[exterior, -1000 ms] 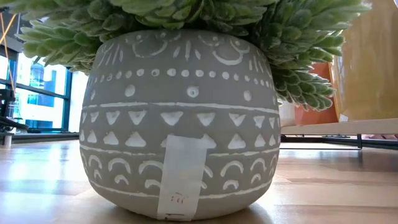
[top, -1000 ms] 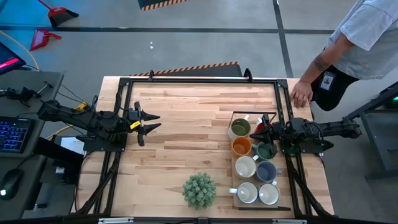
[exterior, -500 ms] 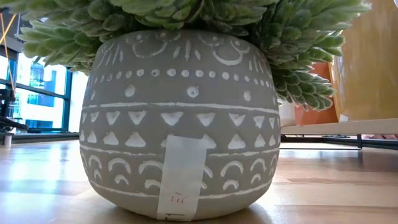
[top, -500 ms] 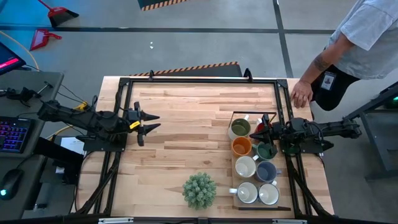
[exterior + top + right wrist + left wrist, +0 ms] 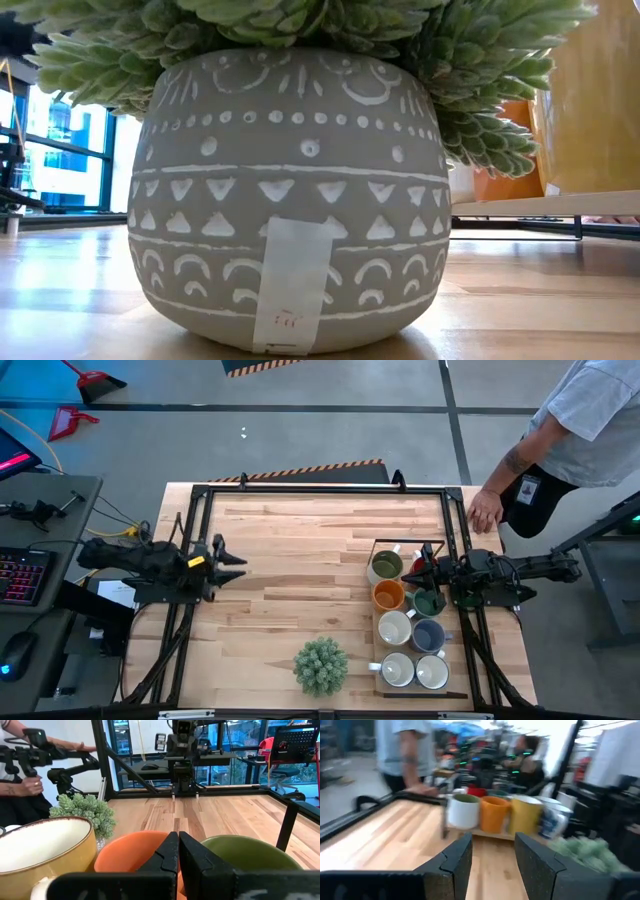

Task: Place coffee mugs
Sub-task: Return to Home Position

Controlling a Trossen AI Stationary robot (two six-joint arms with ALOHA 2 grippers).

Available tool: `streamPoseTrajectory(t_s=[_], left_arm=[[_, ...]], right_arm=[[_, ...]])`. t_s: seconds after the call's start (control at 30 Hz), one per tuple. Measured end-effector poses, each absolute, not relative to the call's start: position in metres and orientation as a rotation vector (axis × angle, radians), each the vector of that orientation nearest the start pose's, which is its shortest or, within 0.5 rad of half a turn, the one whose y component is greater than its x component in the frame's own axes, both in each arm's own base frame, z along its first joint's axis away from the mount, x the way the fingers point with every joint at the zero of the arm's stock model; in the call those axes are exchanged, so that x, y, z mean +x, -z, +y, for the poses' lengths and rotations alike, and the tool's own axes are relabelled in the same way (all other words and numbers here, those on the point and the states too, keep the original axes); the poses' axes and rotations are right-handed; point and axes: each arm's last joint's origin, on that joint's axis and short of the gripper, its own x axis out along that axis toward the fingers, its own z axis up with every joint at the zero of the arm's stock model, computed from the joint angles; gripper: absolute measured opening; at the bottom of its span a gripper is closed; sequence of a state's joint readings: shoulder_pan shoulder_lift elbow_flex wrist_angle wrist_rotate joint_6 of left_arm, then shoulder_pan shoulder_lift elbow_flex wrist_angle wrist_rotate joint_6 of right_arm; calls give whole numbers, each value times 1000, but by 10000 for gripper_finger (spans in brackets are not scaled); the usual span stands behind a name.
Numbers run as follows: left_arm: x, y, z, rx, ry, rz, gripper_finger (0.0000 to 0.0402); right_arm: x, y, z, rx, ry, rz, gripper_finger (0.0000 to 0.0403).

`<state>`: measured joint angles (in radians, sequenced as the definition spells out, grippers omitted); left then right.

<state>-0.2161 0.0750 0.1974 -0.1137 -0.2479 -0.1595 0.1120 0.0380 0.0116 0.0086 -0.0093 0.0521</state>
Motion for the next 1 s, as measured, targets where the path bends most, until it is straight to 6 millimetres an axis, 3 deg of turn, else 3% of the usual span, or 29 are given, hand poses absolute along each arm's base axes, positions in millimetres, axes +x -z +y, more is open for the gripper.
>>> streamPoseTrajectory(t_s=[0.13,0.4,1.0], left_arm=[[90,-195,-14,-145,30,-112,135],[95,-176,-14,-126,19,-96,135],[97,-171,-9,-162,-38,-48,135]], right_arm=[[99,-165,11,51,-121,21,0],[99,-165,11,51,-120,22,0],[99,-165,11,51,-120,22,0]])
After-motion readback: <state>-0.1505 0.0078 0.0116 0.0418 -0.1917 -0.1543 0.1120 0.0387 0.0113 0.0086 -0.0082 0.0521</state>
